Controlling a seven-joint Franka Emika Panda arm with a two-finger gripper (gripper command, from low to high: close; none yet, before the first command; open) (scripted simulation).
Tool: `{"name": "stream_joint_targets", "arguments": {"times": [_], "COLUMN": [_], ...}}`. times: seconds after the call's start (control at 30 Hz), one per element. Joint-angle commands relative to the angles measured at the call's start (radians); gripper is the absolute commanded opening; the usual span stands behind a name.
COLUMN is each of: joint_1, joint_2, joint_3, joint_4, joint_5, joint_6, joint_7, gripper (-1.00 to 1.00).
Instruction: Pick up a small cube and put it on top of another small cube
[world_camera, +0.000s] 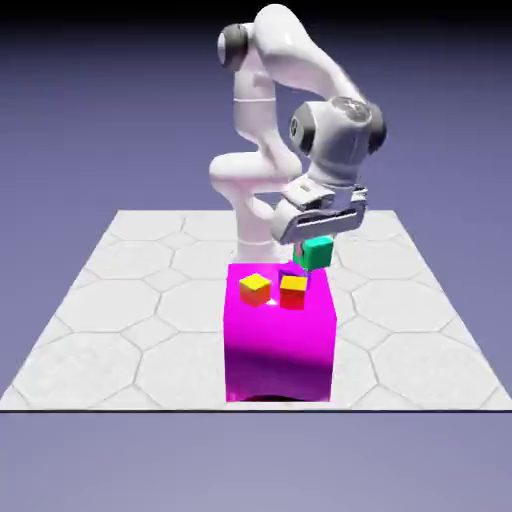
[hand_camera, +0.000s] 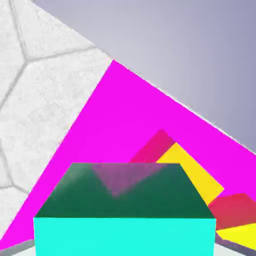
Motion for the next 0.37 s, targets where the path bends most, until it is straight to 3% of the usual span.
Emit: {"name": "stream_joint_targets", "arguments": {"times": [0.0, 0.07, 0.23, 0.27, 0.33], "joint_1": [-0.004, -0.004, -0.003, -0.003, -0.003], "joint_2": [-0.034, -0.051, -0.019, -0.019, -0.027], "joint_3": [-0.013, -0.019, -0.017, -0.017, -0.018], "joint_4": [-0.010, -0.013, -0.164, -0.164, -0.128], "joint_5": [0.025, 0.036, 0.035, 0.035, 0.035], "joint_6": [-0.022, -0.034, 0.149, 0.149, 0.106], "joint_7": [0.039, 0.052, 0.054, 0.054, 0.054], "gripper": [-1.00, -1.00, -1.00, 1.00, 1.00]}}
